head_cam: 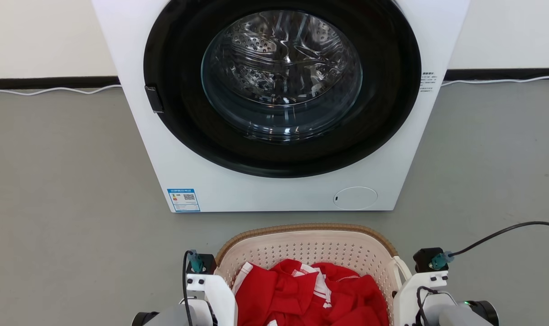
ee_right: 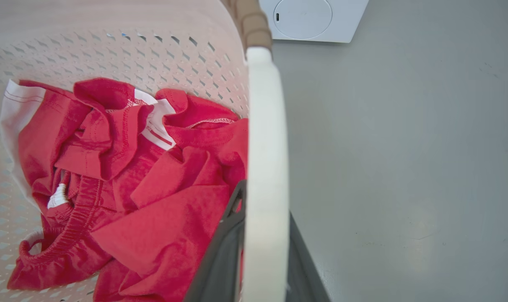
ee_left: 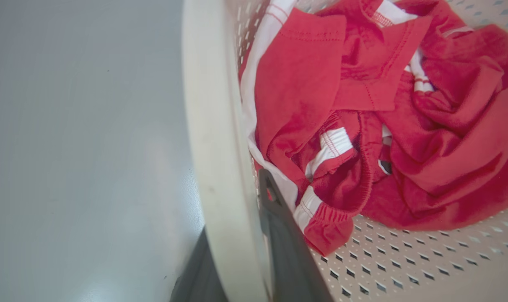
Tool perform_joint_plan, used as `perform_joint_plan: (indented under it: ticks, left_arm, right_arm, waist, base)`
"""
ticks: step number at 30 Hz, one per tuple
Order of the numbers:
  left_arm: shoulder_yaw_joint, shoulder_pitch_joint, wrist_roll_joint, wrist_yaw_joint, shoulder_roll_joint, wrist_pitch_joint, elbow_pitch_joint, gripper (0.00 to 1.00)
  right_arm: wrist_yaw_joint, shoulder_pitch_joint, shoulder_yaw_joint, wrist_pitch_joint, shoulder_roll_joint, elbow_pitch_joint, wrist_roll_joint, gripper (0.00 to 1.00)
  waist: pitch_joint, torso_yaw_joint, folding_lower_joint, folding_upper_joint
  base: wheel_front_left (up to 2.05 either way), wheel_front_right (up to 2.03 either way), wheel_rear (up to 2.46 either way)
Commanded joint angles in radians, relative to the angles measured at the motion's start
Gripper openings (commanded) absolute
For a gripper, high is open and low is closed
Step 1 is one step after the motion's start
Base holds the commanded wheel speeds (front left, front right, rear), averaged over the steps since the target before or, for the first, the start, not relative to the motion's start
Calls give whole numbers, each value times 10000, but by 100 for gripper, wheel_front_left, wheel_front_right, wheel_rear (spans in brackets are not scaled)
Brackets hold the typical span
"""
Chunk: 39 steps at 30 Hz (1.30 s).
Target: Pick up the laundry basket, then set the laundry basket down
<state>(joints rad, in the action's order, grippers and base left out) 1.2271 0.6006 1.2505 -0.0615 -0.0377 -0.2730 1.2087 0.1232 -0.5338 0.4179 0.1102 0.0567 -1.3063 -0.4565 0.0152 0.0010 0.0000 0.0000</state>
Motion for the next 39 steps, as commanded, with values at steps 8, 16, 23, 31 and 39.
perform_joint_plan:
  ticks: [8, 16, 23, 31, 39]
  left_arm:
    - [-95, 399, 48, 5, -126, 95, -94, 0]
    - [-52, 416, 72, 2, -126, 89, -143, 0]
    - [-16, 437, 81, -7, -126, 92, -134, 0]
    - [15, 468, 85, 39, -126, 136, -83, 0]
    - [29, 568, 56, 151, -136, 294, 56, 0]
  right_arm:
    - [75, -149, 194, -29, -65, 155, 162, 0]
    - [75, -134, 189, -66, -65, 155, 158, 0]
    - [75, -139, 272, -100, -65, 155, 57, 0]
    - [75, -154, 442, -150, -65, 155, -137, 0]
    - [75, -185, 668, -286, -65, 219, -363, 0]
  waist:
    - [16, -80, 0, 0]
    - [7, -76, 0, 0]
    - [-1, -24, 0, 0]
    - [-82, 36, 0, 0]
    - [-448, 61, 0, 0]
  base:
    - [0, 0, 0]
    - [0, 0, 0]
    - [0, 0, 0]
    - [0, 0, 0]
    - [0, 0, 0]
